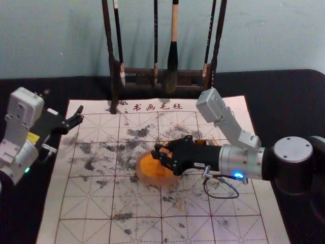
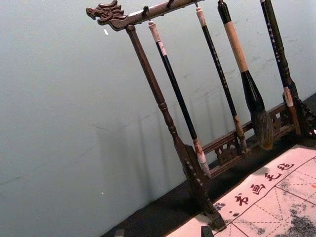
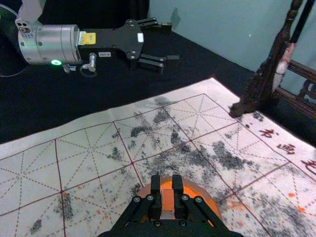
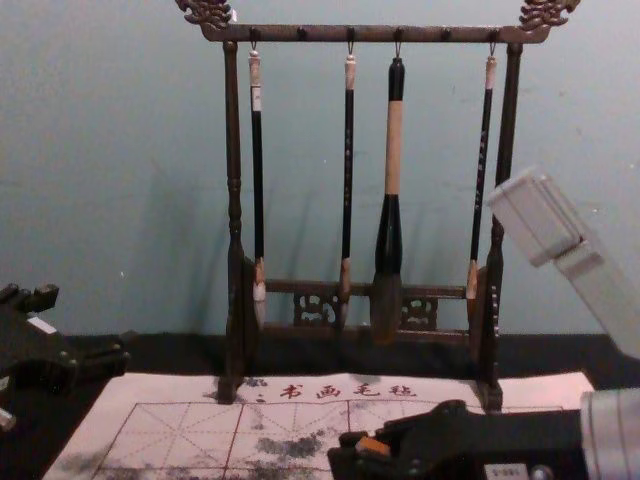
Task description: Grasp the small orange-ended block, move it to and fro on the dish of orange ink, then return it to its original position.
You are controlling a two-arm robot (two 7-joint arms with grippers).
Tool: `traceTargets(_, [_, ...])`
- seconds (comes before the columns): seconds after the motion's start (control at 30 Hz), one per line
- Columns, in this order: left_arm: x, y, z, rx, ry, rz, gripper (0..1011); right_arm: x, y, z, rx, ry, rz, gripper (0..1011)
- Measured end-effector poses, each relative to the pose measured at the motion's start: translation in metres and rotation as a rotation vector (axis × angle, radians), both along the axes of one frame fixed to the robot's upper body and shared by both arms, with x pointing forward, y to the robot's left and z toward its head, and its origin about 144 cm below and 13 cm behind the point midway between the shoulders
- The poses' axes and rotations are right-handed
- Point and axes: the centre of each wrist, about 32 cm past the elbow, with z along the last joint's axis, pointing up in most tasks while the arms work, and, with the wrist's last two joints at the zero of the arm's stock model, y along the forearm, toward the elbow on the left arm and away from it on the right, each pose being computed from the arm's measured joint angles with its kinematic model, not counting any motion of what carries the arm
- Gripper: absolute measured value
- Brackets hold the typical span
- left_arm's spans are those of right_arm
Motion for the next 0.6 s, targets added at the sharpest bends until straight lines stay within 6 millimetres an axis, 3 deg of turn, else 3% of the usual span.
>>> traceTargets(0.6, [0.000, 0.000, 0.000, 0.000, 0.000, 0.000, 1001, 0.009, 0.017, -0.003, 0.006, 0.003, 0.012, 114])
